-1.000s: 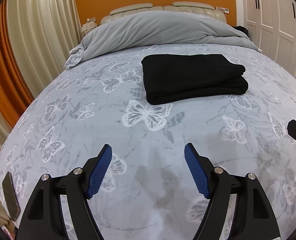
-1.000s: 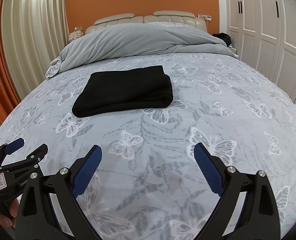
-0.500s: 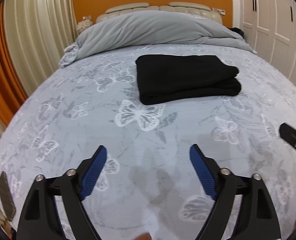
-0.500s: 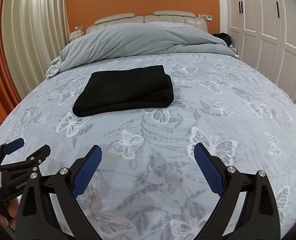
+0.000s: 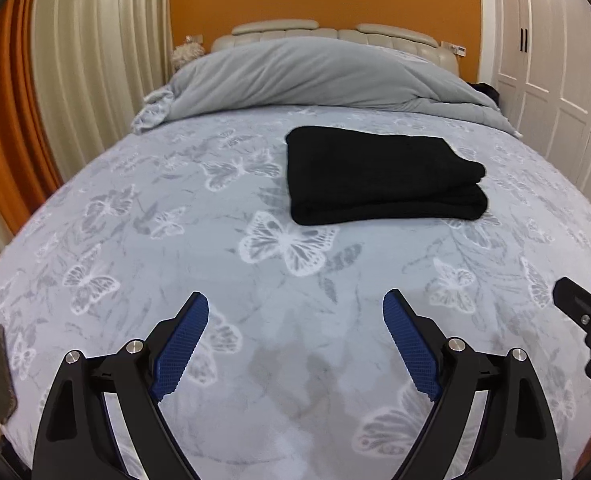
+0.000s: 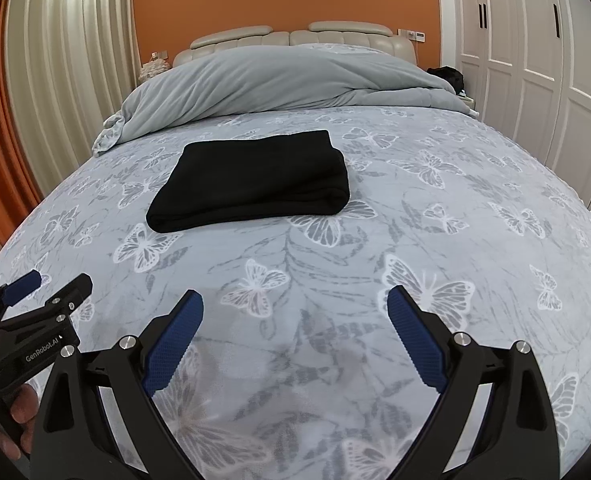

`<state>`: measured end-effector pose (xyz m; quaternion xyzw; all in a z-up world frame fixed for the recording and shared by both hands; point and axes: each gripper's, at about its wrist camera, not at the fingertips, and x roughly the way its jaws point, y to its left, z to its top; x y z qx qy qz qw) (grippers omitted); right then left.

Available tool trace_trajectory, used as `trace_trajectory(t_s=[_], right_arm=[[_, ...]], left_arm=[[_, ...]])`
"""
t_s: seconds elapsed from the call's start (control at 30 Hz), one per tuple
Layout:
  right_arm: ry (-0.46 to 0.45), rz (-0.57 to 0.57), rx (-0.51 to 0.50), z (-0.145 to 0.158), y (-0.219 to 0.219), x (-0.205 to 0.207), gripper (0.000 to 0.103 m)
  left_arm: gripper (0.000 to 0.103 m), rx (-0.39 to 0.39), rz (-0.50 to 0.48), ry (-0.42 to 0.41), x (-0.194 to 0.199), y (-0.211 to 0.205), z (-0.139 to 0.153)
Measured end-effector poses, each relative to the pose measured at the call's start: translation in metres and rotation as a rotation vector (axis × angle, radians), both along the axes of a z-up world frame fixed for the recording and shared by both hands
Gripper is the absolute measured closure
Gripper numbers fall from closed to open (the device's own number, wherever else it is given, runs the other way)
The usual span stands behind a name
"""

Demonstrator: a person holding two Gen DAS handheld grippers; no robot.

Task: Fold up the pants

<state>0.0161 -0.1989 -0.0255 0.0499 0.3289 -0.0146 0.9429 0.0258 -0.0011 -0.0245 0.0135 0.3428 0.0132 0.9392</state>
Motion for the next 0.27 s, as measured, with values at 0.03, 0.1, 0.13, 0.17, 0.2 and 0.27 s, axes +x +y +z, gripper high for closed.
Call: trace_trajectory(t_s=[0.03,0.1,0.13,0.17,0.2,0.27], right_arm=[[0.0,-0.001,0.001,0.0001,-0.0002,0.0001,0.012],[0.0,-0.002,0.002,0.0001,0.0002,-0.0002,0.012],[0.0,-0.002,0.001,0.0002,-0.0002,0.0002,0.012],[0.0,-0.003,0.0,0.0,0.0003,0.0002,0.012],[0.001,-0.001,0.001,0.0,-0.0006,0.0004,0.012],[0.002,0.0,0.001,0.0,-0.0008,0.0006,0.012]], left_arm=[[0.016,0.008,0.001,0.0,0.0002,-0.0003,0.0007],[0.016,0.006,-0.007,0.032,0.0025,-0.0008,0.0024],[0.016,-0.017,-0.02,0.037,0.0024,0.0001,0.0035],[0.016,-0.033,-0.027,0.035,0.0017,0.0013,0.0036],[0.016,-0.04,-0.025,0.032,0.0011,0.0018,0.0042],[0.016,-0.041,-0.028,0.034,0.0009,0.0012,0.0043]])
